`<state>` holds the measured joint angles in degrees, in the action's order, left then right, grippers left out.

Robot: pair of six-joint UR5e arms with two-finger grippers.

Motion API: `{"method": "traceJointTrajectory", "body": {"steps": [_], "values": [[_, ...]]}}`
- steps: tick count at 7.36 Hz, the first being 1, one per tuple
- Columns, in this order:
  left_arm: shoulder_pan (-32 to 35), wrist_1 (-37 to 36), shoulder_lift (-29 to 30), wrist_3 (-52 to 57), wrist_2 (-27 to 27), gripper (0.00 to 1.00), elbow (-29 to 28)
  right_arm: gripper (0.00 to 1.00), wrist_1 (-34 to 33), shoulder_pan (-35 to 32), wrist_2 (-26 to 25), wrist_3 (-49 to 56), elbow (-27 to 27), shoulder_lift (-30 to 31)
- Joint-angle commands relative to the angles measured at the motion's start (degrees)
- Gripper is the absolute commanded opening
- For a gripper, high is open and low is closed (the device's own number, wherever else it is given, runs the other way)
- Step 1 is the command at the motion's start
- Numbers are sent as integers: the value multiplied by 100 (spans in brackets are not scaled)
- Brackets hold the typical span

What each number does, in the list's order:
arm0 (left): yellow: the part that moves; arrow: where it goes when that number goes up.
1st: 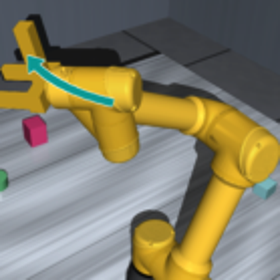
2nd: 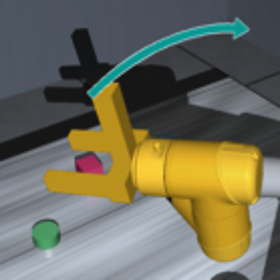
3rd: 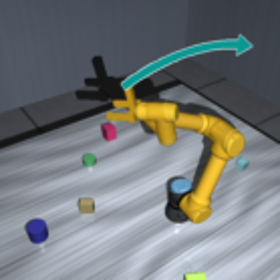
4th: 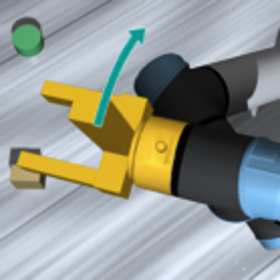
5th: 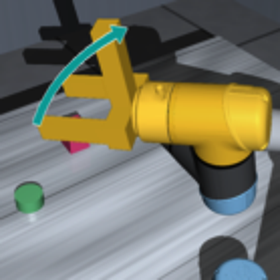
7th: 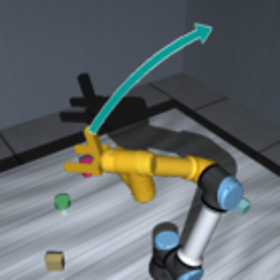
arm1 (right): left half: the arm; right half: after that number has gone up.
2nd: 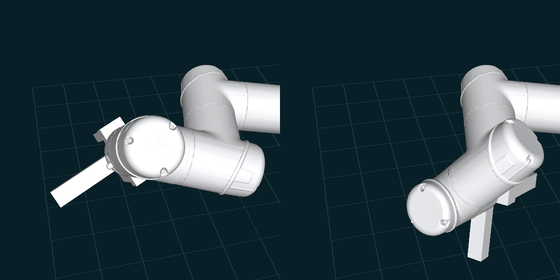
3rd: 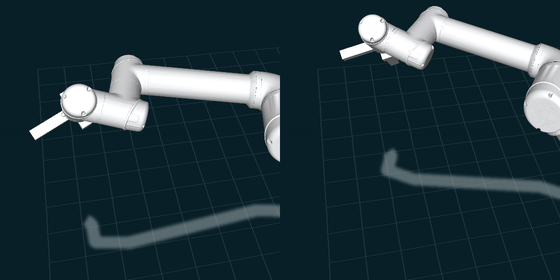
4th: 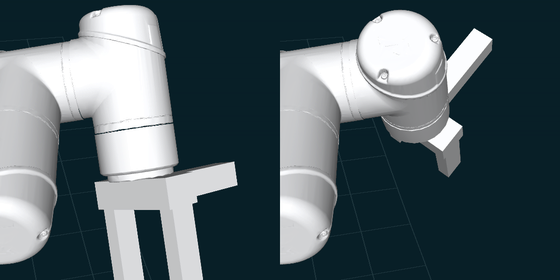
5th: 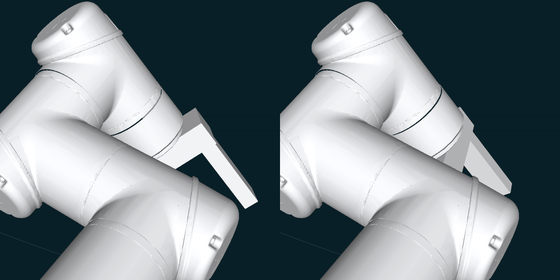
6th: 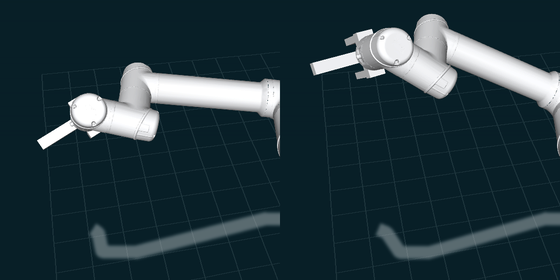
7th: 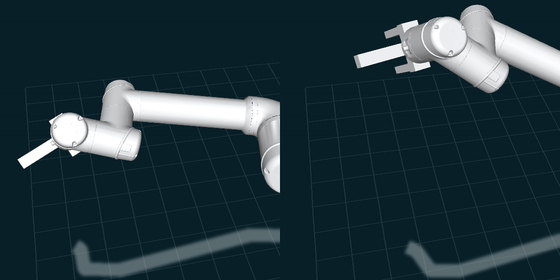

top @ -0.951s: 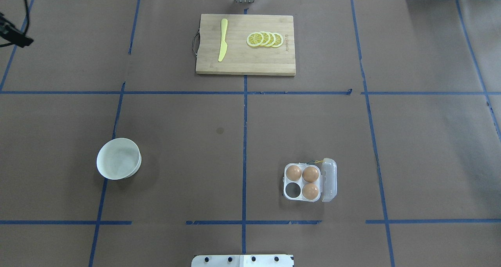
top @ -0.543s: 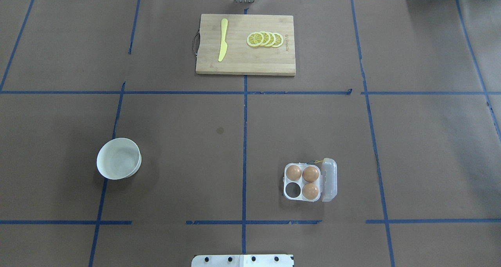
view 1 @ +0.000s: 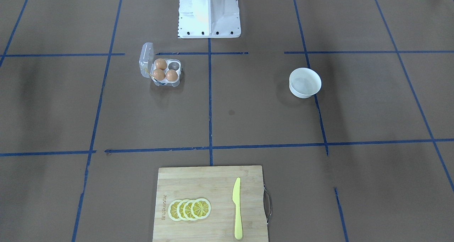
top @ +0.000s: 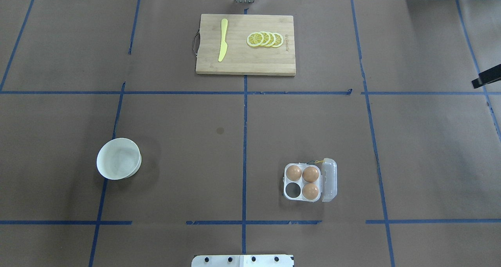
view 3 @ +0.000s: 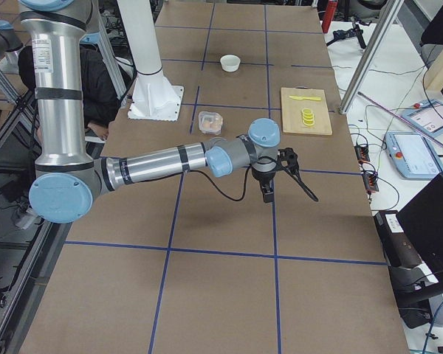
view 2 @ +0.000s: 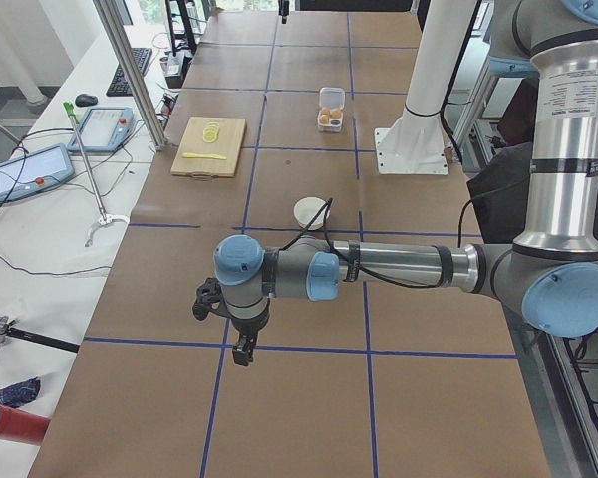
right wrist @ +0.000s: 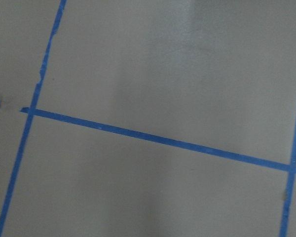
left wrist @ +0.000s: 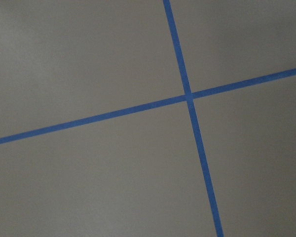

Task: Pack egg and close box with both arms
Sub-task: 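Move the right gripper over the open lid of the egg box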

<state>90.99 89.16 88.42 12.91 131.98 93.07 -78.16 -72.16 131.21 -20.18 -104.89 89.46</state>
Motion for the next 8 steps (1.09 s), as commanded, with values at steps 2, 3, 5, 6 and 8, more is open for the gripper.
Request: {"method": "traceJointTrajectory", "body": {"steps": [2,3,5,6,8], "values": [[6,14,26,71,30,100,27,33,282,2295,-1699,-3463,-795,-86],[6,14,61,71,30,100,27,14,684,2886,-1974,-3858,-796,-183],[-3,23,114,71,47,100,36,15,750,3678,-2326,-4726,-910,-542],[-3,40,131,63,47,100,27,18,750,3996,-2381,-5411,-971,-779],[-11,58,132,62,56,100,36,20,733,4261,-2425,-5846,-1094,-1158]]}}
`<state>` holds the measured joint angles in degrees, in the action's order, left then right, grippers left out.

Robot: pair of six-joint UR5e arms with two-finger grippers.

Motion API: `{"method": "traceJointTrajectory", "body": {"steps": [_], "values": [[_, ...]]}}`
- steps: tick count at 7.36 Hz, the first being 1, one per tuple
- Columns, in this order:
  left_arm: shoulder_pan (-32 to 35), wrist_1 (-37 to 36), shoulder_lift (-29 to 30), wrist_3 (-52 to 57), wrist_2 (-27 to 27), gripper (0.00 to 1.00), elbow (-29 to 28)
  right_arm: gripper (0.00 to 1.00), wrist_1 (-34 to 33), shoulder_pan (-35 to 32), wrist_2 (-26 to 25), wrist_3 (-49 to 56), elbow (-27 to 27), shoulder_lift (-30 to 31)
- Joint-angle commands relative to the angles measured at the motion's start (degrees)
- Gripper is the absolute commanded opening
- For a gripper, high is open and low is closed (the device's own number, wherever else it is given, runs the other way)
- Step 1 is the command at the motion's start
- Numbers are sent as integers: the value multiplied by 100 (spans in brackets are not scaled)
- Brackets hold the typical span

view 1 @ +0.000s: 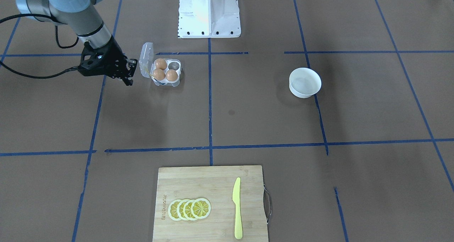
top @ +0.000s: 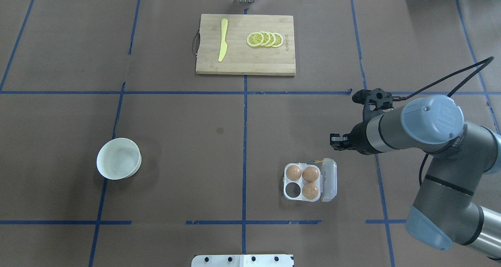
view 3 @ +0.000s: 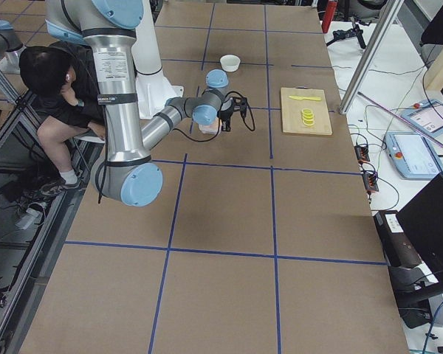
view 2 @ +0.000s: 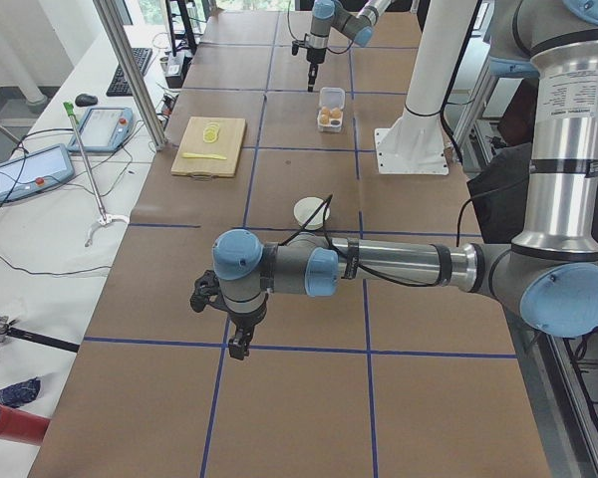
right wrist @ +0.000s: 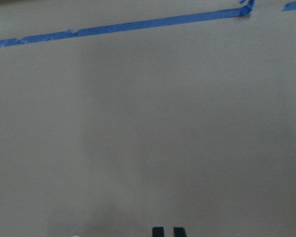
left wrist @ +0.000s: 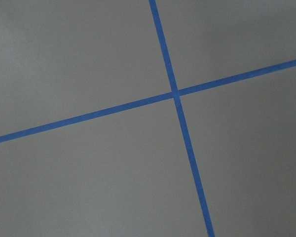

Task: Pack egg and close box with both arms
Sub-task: 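Move the right gripper over the open lid of the egg box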

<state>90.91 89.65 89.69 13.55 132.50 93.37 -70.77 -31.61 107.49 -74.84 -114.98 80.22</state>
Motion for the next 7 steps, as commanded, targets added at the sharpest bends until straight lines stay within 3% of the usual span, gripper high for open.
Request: {"method": "traceJointTrajectory", "body": {"steps": [1,5,7], "values": [[-3,0,4,-1,47,100,6,20,-7,338,-227,-435,-86,-374],[-3,8,4,-1,83,100,6,22,-7,418,-360,-444,-77,-429],[-3,17,4,-1,83,100,6,22,-59,392,-308,-592,-243,-822]]}}
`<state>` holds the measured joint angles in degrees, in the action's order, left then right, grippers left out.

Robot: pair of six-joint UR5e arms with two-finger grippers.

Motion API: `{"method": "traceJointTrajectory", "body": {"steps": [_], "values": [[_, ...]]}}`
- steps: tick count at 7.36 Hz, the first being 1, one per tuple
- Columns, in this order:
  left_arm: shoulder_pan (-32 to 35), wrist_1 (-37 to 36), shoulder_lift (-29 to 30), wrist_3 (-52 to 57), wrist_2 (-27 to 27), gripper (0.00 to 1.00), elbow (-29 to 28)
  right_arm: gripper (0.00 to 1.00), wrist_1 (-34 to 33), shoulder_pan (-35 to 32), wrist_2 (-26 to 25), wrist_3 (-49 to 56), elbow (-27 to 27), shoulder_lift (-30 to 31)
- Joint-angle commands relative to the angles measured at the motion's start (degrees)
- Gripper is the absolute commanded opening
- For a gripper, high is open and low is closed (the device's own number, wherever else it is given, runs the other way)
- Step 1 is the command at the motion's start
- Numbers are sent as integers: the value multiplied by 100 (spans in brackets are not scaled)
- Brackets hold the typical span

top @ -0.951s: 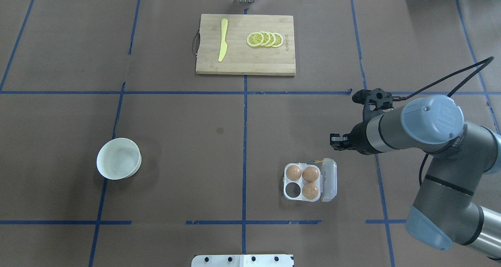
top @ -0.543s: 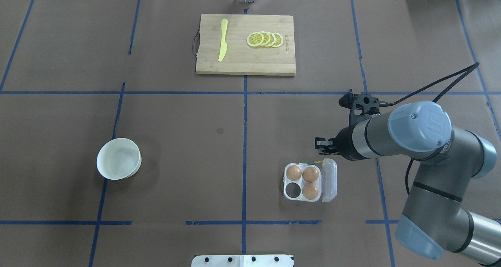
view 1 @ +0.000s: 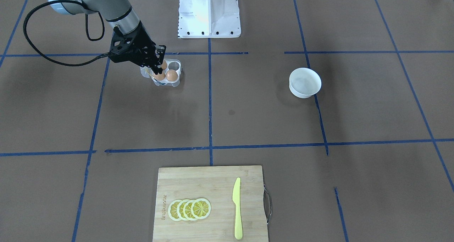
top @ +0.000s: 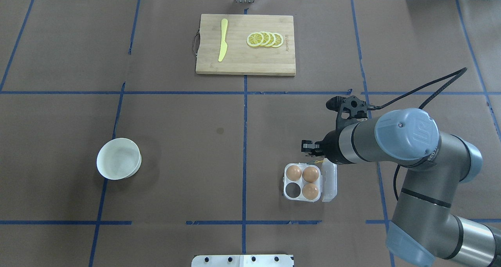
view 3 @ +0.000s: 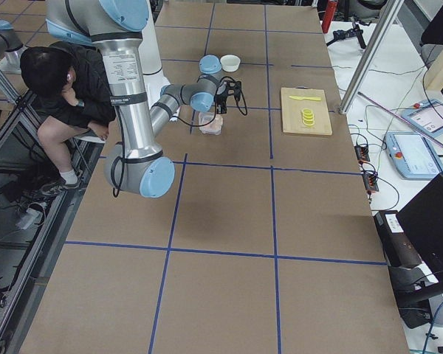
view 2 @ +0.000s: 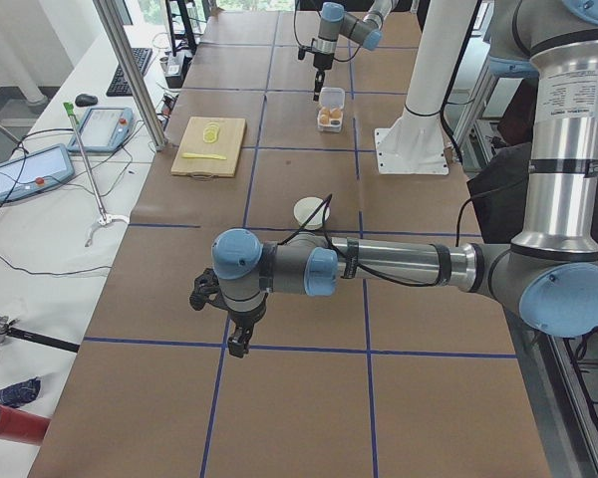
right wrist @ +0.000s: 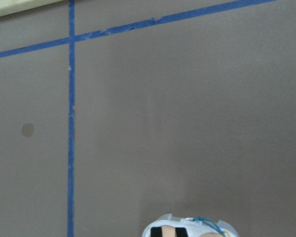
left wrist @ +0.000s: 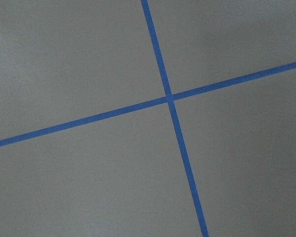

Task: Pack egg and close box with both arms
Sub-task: 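Move the right gripper over the open lid of the egg box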

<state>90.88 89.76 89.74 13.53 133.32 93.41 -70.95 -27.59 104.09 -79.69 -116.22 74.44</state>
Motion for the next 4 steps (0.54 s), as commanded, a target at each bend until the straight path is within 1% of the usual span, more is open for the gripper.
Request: {"method": "traceJointTrajectory", "body": {"steps": [1,2,3,4], "values": [[0,7,17,0,1,100,2,22,-286,-9,50,-248,-321,-428],[0,7,26,9,1,100,2,22,-1167,-27,85,-249,-627,-586],[0,16,18,9,1,100,-7,22,-2037,-288,181,-197,-830,-701],[0,16,18,9,10,100,-7,21,-2603,-543,408,-48,-1059,-650]]}}
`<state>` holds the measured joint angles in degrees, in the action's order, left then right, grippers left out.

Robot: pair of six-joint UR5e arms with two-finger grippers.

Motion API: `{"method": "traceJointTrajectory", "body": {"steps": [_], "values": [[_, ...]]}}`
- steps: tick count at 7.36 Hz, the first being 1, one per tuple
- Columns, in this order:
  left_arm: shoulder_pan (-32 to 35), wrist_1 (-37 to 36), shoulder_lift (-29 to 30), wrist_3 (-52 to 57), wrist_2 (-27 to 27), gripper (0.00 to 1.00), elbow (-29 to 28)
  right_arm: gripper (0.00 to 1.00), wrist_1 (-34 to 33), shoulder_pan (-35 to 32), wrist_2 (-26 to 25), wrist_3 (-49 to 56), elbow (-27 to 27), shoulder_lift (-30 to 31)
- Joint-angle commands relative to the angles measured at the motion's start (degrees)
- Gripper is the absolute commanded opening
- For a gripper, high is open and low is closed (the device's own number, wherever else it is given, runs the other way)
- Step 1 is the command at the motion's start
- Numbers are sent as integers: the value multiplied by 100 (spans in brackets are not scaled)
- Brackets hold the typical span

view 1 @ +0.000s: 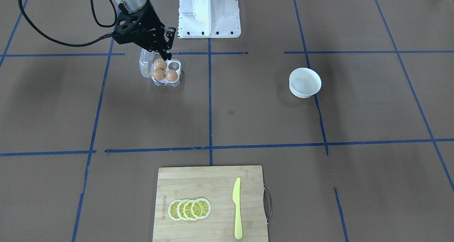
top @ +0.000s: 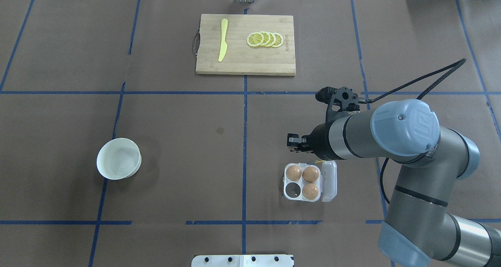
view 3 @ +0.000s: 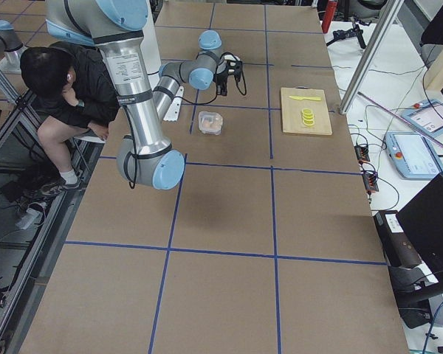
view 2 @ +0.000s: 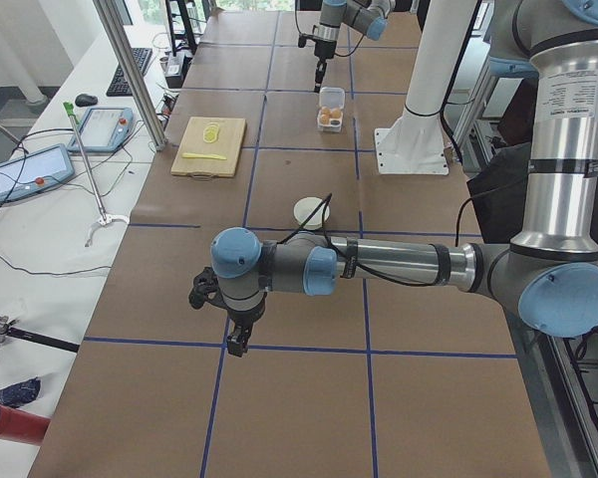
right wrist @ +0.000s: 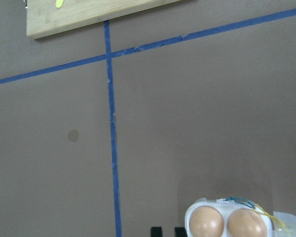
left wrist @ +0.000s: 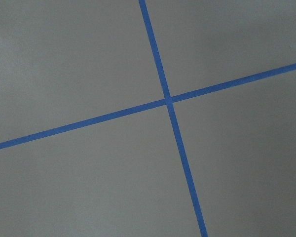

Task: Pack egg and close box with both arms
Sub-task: 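Push the lid down over the eggs with the right gripper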

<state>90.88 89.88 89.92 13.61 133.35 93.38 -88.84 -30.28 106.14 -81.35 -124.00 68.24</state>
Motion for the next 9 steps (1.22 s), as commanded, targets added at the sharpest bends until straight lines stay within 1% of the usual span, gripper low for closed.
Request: {"method": "traceJointTrajectory", "body": {"steps": [1,3,4,5,8,9], "values": [[0,29,-1,1,76,100,-12,21,-1210,-320,284,616,-483,170],[0,301,-1,1,77,100,-39,20,-1250,-181,267,674,-555,863],[0,476,8,-8,77,100,-48,19,-1232,2,197,708,-564,1128],[0,582,0,-8,77,100,-74,20,-1249,265,31,709,-547,1243],[0,566,-1,-8,77,100,-4,20,-1250,733,-242,603,-467,1166],[0,557,-1,-8,77,100,5,20,-1189,786,-225,516,-467,1070]]}}
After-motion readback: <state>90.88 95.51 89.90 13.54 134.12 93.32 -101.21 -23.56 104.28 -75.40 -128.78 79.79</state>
